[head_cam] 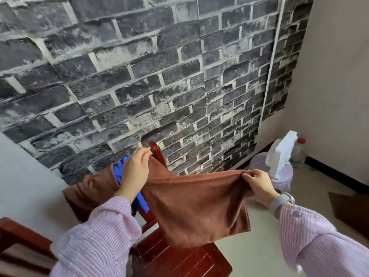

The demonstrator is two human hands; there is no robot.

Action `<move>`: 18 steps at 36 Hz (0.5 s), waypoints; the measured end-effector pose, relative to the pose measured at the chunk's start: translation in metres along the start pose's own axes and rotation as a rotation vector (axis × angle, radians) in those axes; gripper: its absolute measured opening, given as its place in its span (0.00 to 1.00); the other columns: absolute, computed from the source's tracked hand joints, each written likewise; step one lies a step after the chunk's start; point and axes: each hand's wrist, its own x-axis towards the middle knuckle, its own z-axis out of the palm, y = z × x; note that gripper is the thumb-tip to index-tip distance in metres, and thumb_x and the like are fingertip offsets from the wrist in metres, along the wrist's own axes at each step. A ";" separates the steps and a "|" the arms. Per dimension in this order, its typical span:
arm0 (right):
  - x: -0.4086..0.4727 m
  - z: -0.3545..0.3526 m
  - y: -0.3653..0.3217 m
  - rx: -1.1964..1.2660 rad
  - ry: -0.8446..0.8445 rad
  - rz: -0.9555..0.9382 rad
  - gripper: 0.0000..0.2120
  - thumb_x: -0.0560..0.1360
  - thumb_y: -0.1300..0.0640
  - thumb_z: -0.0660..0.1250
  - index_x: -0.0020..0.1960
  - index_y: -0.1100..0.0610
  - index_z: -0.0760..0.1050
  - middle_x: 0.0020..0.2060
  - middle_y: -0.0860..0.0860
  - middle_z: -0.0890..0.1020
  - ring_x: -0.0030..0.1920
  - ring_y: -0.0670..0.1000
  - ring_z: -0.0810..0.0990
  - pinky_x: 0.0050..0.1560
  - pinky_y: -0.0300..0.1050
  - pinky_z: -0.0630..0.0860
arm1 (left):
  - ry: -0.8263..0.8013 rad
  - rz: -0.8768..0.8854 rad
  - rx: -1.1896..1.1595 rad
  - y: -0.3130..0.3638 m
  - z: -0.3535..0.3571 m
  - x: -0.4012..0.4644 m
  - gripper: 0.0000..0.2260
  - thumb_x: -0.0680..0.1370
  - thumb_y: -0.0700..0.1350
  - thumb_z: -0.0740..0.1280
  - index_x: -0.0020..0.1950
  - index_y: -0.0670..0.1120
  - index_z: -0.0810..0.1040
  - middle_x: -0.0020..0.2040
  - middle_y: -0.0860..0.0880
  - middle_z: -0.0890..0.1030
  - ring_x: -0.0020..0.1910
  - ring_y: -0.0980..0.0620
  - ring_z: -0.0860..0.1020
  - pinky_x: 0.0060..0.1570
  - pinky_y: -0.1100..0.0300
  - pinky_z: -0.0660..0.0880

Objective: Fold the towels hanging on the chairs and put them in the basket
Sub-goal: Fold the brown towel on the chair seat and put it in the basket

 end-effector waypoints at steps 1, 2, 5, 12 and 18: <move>0.000 -0.003 0.002 -0.030 -0.004 -0.003 0.08 0.74 0.57 0.65 0.47 0.62 0.79 0.41 0.56 0.80 0.40 0.54 0.77 0.38 0.45 0.75 | -0.079 -0.028 -0.062 -0.002 0.004 -0.001 0.08 0.79 0.40 0.59 0.50 0.41 0.78 0.48 0.43 0.82 0.47 0.44 0.78 0.38 0.66 0.63; 0.000 -0.005 0.005 -0.059 0.004 -0.018 0.11 0.75 0.56 0.64 0.47 0.63 0.80 0.40 0.56 0.80 0.40 0.54 0.76 0.41 0.44 0.72 | -0.169 -0.094 -0.141 -0.005 0.008 -0.002 0.06 0.79 0.39 0.60 0.50 0.43 0.77 0.48 0.44 0.81 0.48 0.46 0.78 0.40 0.67 0.66; -0.003 -0.011 0.008 -0.080 0.027 -0.060 0.10 0.76 0.60 0.62 0.51 0.63 0.79 0.41 0.54 0.79 0.43 0.53 0.75 0.45 0.45 0.70 | -0.431 -0.389 -0.581 -0.011 0.013 -0.009 0.18 0.74 0.36 0.67 0.63 0.47 0.72 0.61 0.45 0.76 0.60 0.48 0.75 0.59 0.58 0.71; -0.020 -0.029 0.010 -0.252 0.132 -0.194 0.11 0.74 0.67 0.61 0.52 0.60 0.79 0.46 0.58 0.83 0.48 0.57 0.79 0.49 0.41 0.71 | -0.721 -0.393 -0.337 -0.028 0.025 -0.029 0.45 0.71 0.29 0.67 0.75 0.56 0.44 0.71 0.45 0.64 0.39 0.53 0.75 0.39 0.57 0.75; -0.030 -0.048 0.004 -0.256 0.212 -0.246 0.10 0.74 0.66 0.62 0.51 0.60 0.80 0.47 0.57 0.83 0.48 0.55 0.79 0.51 0.39 0.68 | -0.514 -0.143 -0.018 -0.026 0.034 -0.035 0.21 0.76 0.39 0.65 0.68 0.50 0.67 0.62 0.42 0.76 0.55 0.49 0.76 0.45 0.62 0.69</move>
